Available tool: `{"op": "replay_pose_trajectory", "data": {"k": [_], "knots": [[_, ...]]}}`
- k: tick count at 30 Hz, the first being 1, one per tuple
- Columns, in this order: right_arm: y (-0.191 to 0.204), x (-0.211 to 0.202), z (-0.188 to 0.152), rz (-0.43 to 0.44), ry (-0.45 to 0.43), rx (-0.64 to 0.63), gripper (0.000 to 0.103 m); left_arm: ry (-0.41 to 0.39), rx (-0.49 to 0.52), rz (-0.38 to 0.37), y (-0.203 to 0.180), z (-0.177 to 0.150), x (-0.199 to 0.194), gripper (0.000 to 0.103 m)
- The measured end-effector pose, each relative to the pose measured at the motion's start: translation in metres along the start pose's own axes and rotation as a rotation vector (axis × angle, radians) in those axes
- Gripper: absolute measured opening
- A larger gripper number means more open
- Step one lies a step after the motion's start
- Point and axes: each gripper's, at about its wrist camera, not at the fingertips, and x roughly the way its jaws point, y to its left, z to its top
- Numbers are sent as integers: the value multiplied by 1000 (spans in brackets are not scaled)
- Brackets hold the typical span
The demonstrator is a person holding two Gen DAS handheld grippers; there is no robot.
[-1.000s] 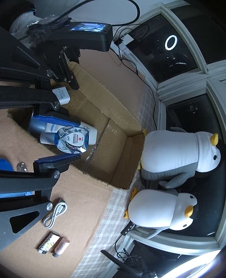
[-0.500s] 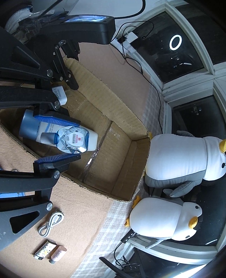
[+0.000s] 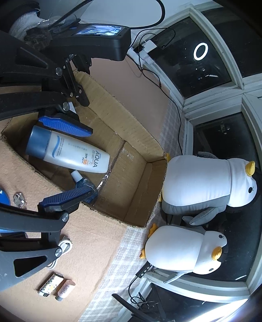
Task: Organize rigid objects
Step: 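Open the right tool to drop the bottle beside the tube, then move the right tool toward the white USB cable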
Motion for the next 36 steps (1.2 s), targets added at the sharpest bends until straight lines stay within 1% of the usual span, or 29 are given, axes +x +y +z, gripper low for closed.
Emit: {"op": "replay_pose_trajectory", "data": {"k": [5,12,18,23,27,36], "knots": [[-9,-10,-4,-6,-7,4,51,0,0,0,0,0,0,19],[-49,-32,-19,-15,-8,35,51,1,1,-3,1,0,0,19],[-89,-37,-39,-82,34,46,51,2,4,-2,3,0,0,19],[-116,-31,-47,-111,77,48,51,3,7,0,3,-1,0,19],[-123,-17,-47,-136,121,18,51,4,7,2,3,-1,0,19],[-130,18,-47,-154,179,-43,51,9,2,3,5,-1,0,19]]}}
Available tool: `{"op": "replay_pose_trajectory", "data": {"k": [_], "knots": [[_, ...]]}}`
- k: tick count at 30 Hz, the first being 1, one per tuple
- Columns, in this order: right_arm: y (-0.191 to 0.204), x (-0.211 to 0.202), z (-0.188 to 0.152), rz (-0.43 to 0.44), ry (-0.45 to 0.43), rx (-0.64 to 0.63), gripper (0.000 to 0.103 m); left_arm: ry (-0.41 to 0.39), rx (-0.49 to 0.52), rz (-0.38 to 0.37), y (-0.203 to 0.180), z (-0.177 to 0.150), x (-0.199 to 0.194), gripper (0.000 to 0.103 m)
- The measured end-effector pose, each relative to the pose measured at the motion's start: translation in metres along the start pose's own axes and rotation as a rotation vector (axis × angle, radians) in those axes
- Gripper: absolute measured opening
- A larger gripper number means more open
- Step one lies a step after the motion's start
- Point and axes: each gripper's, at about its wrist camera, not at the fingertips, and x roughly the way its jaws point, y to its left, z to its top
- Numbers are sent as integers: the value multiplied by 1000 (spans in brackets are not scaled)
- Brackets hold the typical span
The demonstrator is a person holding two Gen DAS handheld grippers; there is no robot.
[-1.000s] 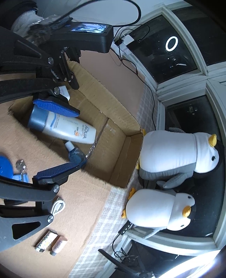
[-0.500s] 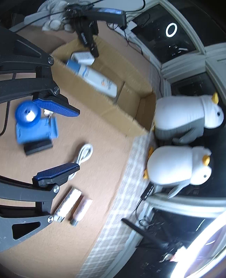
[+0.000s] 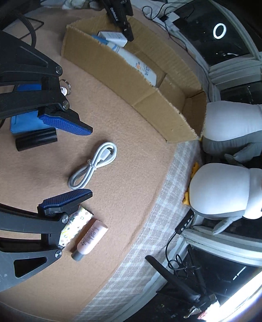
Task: Organize rigid objects
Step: 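Move the right tool toward the white USB cable, then close the right tool on the coiled white USB cable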
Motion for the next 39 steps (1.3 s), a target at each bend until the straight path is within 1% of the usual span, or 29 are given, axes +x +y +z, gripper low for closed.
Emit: {"op": "replay_pose_trajectory", "data": {"k": [6,12,13,16,19,22,24,26,33,39], "knots": [[-2,12,2,-9,14,-12,51,2,-3,0,-1,0,0,19],[-4,18,6,-13,28,-21,47,2,-3,0,-1,0,0,19],[-4,19,7,-16,30,-23,43,2,-3,0,-1,1,0,19],[-4,24,9,-20,36,-28,35,2,-3,1,-1,1,0,19],[-5,27,11,-11,36,-28,33,2,-3,0,-1,1,0,19],[-4,29,14,2,35,-29,23,2,-3,0,0,1,0,19],[-3,29,15,7,33,-31,20,2,-4,0,-1,1,0,19],[-3,29,15,12,31,-23,14,2,-5,-1,-1,1,1,19],[-7,23,9,24,14,36,13,2,-8,-3,-1,0,1,19],[-7,1,11,47,-37,85,13,1,-11,-11,-1,0,1,19]]}}
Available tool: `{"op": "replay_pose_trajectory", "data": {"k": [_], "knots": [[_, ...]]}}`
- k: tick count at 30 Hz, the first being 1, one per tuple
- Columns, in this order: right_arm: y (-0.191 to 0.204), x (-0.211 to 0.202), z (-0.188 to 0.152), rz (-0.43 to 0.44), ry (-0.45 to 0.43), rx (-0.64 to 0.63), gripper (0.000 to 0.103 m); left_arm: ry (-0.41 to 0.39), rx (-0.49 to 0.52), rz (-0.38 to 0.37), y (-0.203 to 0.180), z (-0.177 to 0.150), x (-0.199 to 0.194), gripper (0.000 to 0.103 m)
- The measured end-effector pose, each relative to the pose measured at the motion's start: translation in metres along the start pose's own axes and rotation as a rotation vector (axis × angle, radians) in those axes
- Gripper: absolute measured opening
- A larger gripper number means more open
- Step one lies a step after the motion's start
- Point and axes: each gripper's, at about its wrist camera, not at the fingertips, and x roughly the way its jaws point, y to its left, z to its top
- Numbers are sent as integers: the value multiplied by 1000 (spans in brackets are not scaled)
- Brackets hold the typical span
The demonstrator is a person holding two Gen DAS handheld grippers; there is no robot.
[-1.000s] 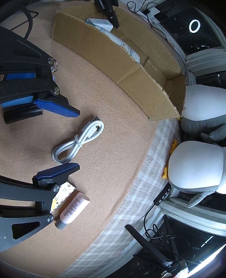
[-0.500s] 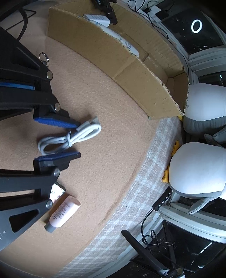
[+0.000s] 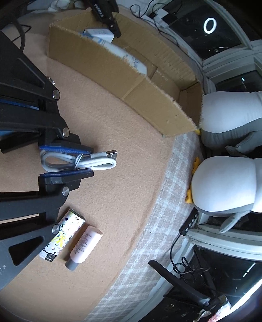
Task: Organize rigid objects
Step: 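Close the right tool on the coiled white USB cable, then carry the cable into the box and open the right tool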
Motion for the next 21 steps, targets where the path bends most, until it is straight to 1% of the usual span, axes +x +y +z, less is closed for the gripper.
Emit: {"op": "replay_pose_trajectory", "data": {"k": [5,10,16,21], "knots": [[18,-24,11,40,-52,5,13,-2,-3,-8,1,0,0,19],[52,-44,22,110,-87,0,13,-3,-5,-11,2,0,0,19],[88,-51,32,208,-106,11,13,-4,-14,-23,3,1,0,19],[120,-46,39,267,-101,5,13,-5,-19,-31,4,1,0,19]]}}
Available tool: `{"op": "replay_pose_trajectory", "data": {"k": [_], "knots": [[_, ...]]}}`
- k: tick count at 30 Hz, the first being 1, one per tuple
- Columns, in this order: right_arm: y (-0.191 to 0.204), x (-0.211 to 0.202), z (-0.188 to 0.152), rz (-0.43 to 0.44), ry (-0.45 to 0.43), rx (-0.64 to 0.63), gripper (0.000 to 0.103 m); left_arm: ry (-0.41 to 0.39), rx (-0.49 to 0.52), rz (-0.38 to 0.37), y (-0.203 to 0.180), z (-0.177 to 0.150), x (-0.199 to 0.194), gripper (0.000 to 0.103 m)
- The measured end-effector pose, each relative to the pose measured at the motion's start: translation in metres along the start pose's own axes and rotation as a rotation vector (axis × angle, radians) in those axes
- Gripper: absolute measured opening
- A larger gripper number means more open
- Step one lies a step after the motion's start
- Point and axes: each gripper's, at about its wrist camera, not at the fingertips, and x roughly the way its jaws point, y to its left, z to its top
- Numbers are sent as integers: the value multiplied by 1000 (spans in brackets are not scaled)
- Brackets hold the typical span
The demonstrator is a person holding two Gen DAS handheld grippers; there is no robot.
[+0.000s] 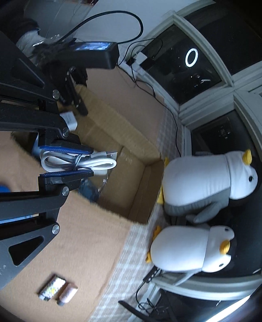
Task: Organize rigid objects
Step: 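Carry the cable into the box and open the right tool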
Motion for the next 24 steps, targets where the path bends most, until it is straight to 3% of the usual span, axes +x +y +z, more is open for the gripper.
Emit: {"op": "replay_pose_trajectory", "data": {"k": [15,16,20,24], "knots": [[34,39,0,52,67,-24,14,-2,-6,-8,2,-1,0,19],[34,40,0,43,68,-27,16,-2,-6,-8,2,-1,0,19],[31,38,0,30,56,-12,42,-2,-5,-8,2,-1,0,19],[24,30,0,26,46,12,42,-3,-5,-7,2,-1,0,19]]}}
